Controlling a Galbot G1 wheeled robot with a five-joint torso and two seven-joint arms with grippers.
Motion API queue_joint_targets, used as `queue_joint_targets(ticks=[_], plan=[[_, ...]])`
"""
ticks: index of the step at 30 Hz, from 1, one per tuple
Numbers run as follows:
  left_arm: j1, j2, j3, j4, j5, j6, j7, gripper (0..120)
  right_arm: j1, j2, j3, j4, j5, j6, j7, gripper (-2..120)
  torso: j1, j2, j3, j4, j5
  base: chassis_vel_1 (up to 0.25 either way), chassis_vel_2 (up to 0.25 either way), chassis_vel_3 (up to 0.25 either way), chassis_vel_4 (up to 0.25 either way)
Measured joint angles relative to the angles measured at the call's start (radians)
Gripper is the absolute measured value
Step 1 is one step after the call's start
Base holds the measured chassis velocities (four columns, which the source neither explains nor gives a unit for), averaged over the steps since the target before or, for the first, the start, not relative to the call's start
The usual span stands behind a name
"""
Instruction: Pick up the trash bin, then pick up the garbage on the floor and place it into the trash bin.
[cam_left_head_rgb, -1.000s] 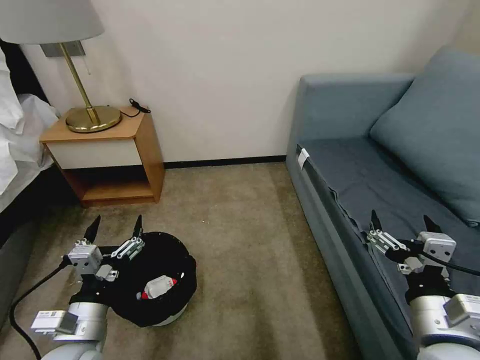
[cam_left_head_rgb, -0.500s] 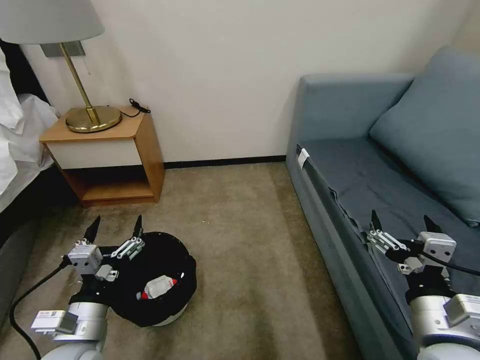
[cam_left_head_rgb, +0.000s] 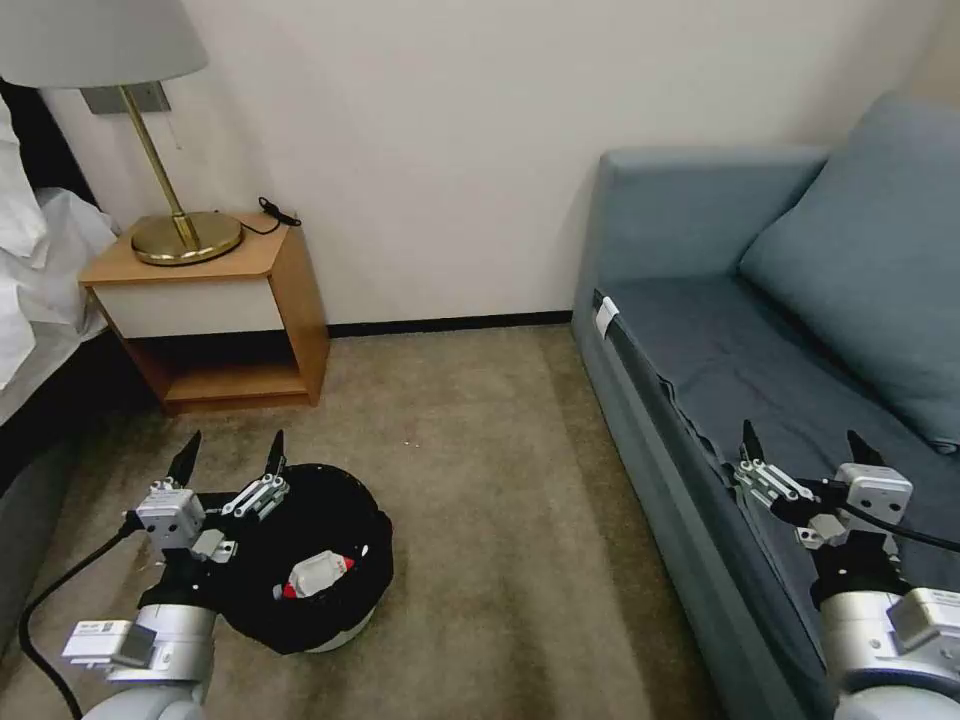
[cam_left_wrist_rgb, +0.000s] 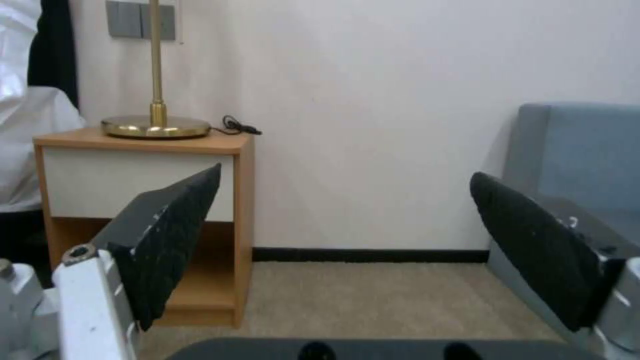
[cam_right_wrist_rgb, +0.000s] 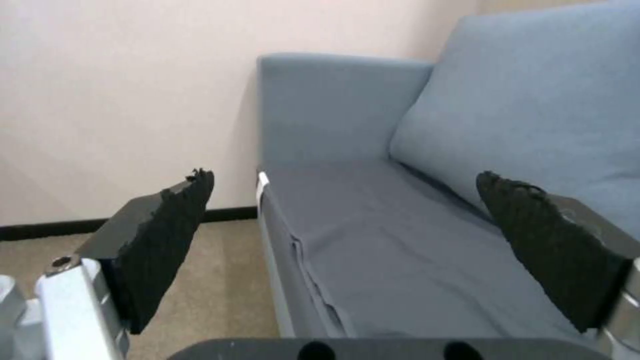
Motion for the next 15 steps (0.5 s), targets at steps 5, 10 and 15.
queue_joint_targets(ticks=[5,10,15], plan=[[0.0,0.0,0.0,0.0,0.0,0.0,0.0,100,0.0,0.0,0.0,0.0,0.0,0.0,0.0,100,0.0,0.0,0.0,0.0,0.0,0.0,0.0,0.0,0.0],[0.0,0.0,0.0,0.0,0.0,0.0,0.0,100,0.0,0.0,0.0,0.0,0.0,0.0,0.001,100,0.0,0.0,0.0,0.0,0.0,0.0,0.0,0.0,0.0],[0.0,0.0,0.0,0.0,0.0,0.0,0.0,100,0.0,0.0,0.0,0.0,0.0,0.0,0.001,100,0.0,0.0,0.0,0.0,0.0,0.0,0.0,0.0,0.0]])
